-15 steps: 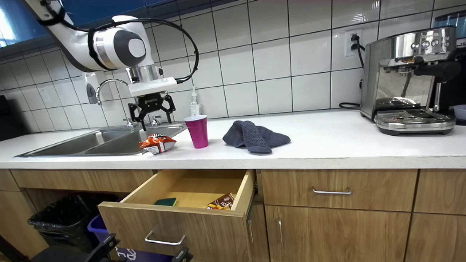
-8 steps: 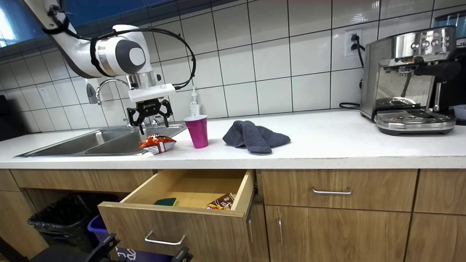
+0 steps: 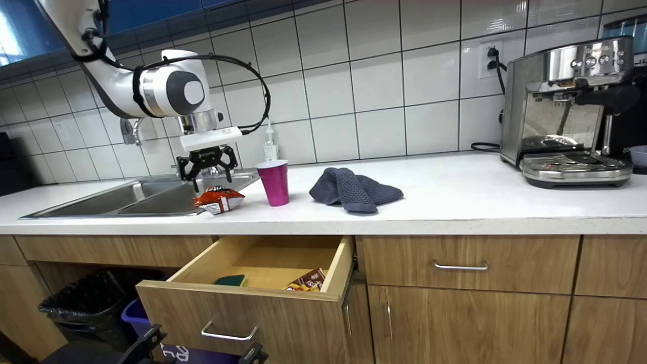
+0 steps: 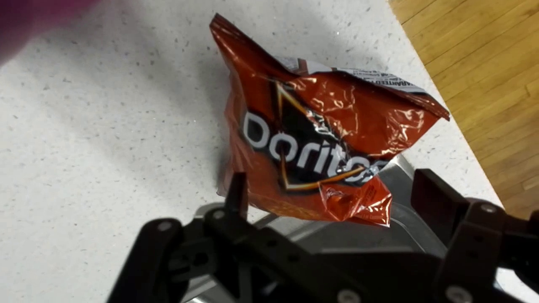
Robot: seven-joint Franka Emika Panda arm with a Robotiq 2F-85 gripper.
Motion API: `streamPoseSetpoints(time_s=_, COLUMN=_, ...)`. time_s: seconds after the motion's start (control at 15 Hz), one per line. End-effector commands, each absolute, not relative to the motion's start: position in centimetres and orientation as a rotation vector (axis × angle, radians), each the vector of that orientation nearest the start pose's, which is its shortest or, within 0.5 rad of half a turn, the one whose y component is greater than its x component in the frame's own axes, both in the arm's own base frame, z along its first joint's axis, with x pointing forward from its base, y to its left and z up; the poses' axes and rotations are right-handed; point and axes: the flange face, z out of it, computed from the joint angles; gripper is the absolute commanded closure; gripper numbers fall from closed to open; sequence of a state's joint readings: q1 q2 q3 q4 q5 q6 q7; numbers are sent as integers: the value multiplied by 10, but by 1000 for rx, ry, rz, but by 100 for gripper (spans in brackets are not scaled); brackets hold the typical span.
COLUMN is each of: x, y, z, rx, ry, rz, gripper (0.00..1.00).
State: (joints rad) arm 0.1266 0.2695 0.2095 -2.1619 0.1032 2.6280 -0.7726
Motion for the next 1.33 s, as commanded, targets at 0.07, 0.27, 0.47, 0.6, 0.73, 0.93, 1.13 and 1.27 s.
streamPoseSetpoints(time_s=0.07, x=568, y=193, z=290, rx=-2637, ry=-1494, rz=-371, gripper=0)
streamPoseSetpoints(time_s=0.27, x=573, y=196, z=287, rx=-2634, ry=-1489, rz=-370, gripper=0)
streamPoseSetpoints(time_s=0.47, x=575, y=196, z=285, rx=-2630, ry=-1486, rz=-371, gripper=0)
streamPoseSetpoints(time_s=0.6, x=576, y=197, z=285, rx=-2630, ry=-1485, rz=-373, gripper=26)
streamPoseSetpoints(time_s=0.73, x=577, y=196, z=284, rx=-2630, ry=-1482, rz=-371, gripper=42)
streamPoseSetpoints(time_s=0.93, x=578, y=194, z=282, rx=-2634, ry=-1476, rz=-366, gripper=66)
streamPoseSetpoints(time_s=1.13, x=579, y=191, z=281, rx=-2637, ry=-1468, rz=-364, gripper=88)
streamPoseSetpoints(time_s=1.27, x=579, y=189, z=284, rx=-2640, ry=-1464, rz=-369, gripper=99)
